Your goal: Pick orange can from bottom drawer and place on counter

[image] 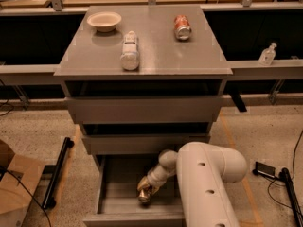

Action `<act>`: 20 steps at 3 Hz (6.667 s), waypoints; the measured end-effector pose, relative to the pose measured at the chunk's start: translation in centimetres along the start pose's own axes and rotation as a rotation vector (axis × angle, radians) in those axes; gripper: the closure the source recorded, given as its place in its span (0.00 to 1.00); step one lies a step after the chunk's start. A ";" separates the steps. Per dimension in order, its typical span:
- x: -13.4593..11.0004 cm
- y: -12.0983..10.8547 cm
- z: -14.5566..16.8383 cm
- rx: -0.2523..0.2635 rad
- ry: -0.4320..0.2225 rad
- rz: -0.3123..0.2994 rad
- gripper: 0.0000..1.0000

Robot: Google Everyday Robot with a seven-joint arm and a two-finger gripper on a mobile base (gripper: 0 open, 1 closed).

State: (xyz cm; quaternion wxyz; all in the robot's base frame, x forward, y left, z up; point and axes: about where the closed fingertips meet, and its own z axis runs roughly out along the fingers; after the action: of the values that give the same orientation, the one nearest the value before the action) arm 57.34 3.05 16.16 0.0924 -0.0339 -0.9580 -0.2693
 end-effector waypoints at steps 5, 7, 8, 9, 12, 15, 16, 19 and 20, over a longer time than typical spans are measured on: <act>11.2 -2.5 -20.1 -0.058 0.234 0.017 1.00; 15.2 -3.6 -28.5 0.070 0.167 0.095 1.00; 13.2 -2.5 -36.7 0.178 0.067 0.041 1.00; 13.0 -2.1 -37.9 0.184 0.049 0.033 1.00; 19.1 -1.4 -45.8 0.242 -0.118 0.018 1.00; 24.3 2.5 -56.7 0.289 -0.319 -0.046 1.00; 23.0 2.8 -57.8 0.263 -0.346 -0.033 1.00; 16.5 9.9 -72.6 0.243 -0.601 -0.151 1.00; 15.0 15.0 -78.0 0.228 -0.690 -0.249 1.00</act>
Offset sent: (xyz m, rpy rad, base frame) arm 0.0120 -0.0941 0.1804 0.0988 0.0704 0.2936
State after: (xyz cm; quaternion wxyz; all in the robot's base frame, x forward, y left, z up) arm 56.73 -24.69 92.13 -0.2659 0.0045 -0.9533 -0.1430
